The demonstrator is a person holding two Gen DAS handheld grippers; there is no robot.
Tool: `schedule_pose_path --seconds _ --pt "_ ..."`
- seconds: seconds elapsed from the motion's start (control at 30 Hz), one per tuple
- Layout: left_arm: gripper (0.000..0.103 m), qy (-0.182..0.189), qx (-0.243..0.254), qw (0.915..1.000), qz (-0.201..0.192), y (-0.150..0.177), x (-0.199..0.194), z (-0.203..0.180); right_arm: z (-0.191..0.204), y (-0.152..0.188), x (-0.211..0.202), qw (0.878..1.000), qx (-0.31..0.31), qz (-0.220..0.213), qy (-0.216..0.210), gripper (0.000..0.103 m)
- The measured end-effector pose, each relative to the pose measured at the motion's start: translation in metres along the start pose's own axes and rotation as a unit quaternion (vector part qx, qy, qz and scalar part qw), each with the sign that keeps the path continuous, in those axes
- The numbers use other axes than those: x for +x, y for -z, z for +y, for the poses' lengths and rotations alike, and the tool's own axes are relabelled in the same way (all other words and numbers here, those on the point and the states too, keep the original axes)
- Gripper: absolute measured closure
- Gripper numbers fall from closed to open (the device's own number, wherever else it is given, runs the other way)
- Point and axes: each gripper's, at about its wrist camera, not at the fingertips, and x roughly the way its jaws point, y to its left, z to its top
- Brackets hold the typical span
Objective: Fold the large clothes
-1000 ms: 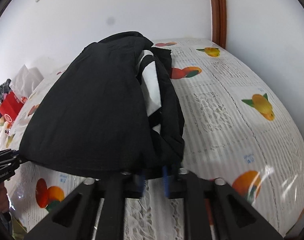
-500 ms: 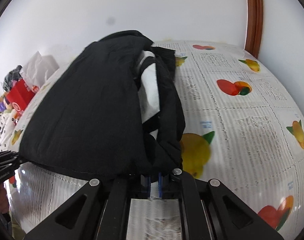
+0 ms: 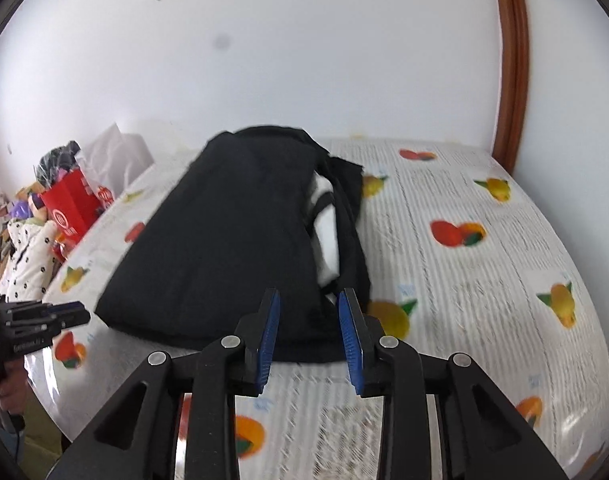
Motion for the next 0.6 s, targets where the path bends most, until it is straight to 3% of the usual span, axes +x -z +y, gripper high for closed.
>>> schedule_pose_path --seconds 0.1,0.33,0.5,0.6 --pt "0.081 -0.002 0.001 1.0 -0.007 -0.01 -0.003 -0.001 0.004 -0.003 0.012 1.0 0.002 0.0 0.01 0.073" --pt "0.081 -0.001 0.008 0.9999 -0.015 -0.025 -0.002 -0.007 0.003 0.022 0.048 0.996 -0.012 0.054 0.065 0.082" --pt "0.081 0.003 0.015 0.9998 -0.009 -0.034 0.014 -0.012 0.009 0.024 0.032 0.995 -0.039 0.051 0.073 0.082" --pt "0.081 0.003 0.015 0.9999 0.001 -0.038 0.028 -0.014 0.011 0.011 0.016 0.997 -0.041 0.031 0.056 0.082"
